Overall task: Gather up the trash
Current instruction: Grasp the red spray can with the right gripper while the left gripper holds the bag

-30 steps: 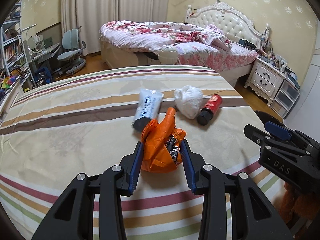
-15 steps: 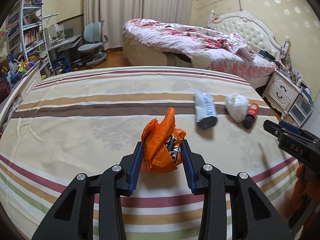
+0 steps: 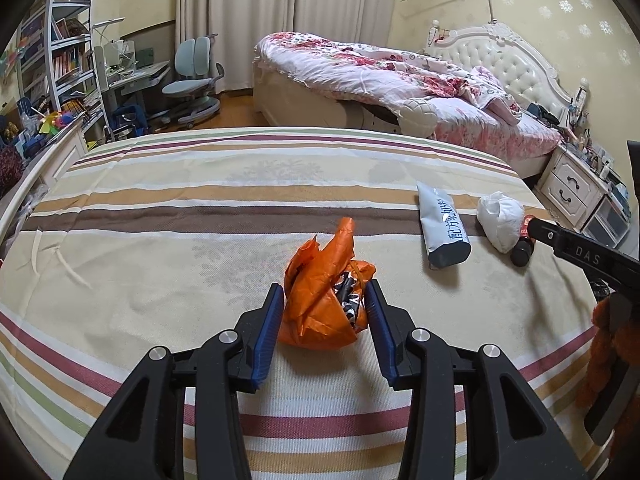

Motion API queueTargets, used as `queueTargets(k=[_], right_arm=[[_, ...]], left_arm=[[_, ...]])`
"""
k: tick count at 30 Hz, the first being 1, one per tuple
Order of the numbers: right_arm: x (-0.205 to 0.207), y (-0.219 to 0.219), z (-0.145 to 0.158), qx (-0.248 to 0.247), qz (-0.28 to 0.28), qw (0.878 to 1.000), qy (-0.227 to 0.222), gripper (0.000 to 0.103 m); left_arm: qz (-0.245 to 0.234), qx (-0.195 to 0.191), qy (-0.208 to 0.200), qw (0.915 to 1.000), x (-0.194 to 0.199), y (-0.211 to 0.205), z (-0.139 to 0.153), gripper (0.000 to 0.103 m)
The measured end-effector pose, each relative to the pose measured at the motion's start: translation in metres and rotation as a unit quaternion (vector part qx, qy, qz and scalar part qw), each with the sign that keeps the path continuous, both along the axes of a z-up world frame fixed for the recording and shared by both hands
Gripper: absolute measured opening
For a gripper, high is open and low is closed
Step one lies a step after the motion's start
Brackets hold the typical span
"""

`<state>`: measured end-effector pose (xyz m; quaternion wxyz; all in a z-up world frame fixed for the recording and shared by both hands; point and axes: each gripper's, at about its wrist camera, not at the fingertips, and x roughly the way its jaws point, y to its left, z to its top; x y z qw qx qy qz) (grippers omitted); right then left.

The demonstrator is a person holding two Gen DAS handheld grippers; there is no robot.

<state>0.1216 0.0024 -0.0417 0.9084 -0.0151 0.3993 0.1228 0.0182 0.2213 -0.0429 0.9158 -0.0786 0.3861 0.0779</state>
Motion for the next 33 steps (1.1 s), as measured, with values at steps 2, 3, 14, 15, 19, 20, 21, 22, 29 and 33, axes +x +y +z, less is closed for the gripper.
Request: queueTargets(k=[2, 3, 14, 15, 19, 20, 21, 22, 29, 33], right_arm=[[0.002, 0.002, 0.000, -0.001, 0.001, 1.000, 0.002, 0.061], [0.002, 0.003, 0.001, -0.004, 0.002, 1.000, 0.001, 0.061], [-0.003, 0.013, -0.011, -0.019, 0.018, 0.999, 0.022, 0.061], [-0.003, 0.012, -0.011, -0.019, 0.018, 0.999, 0.023, 0.060], [-0.009, 0.005, -0.013, -0.022, 0.017, 0.999, 0.027, 0.060], [-0.009, 0.003, -0.013, -0.021, 0.017, 0.999, 0.027, 0.060], [-0.009, 0.003, -0.013, -0.021, 0.018, 0.999, 0.027, 0.060], [-0.009, 0.003, -0.013, -0.023, 0.019, 0.999, 0.026, 0.060], [-0.006, 0.010, -0.014, -0.030, 0.034, 0.999, 0.024, 0.046], [-0.006, 0.013, -0.014, -0.036, 0.040, 0.998, 0.024, 0.031]], left_arm=[[-0.001, -0.005, 0.003, 1.0000, 0.000, 0.002, -0.001, 0.045], [-0.002, -0.007, 0.003, 1.0000, 0.000, 0.002, -0.002, 0.045], [-0.005, -0.023, 0.011, 0.9997, 0.001, 0.003, -0.004, 0.049], [-0.006, -0.024, 0.012, 0.9996, 0.002, 0.003, -0.004, 0.049], [-0.005, -0.025, 0.013, 0.9996, 0.002, 0.003, -0.005, 0.049], [-0.005, -0.025, 0.013, 0.9996, 0.002, 0.003, -0.005, 0.049], [-0.004, -0.025, 0.013, 0.9996, 0.003, 0.003, -0.005, 0.050], [-0.004, -0.025, 0.014, 0.9996, 0.003, 0.003, -0.005, 0.051], [0.003, -0.040, 0.020, 0.9990, 0.006, 0.009, -0.007, 0.059], [0.004, -0.054, 0.026, 0.9982, 0.007, 0.014, -0.009, 0.060]])
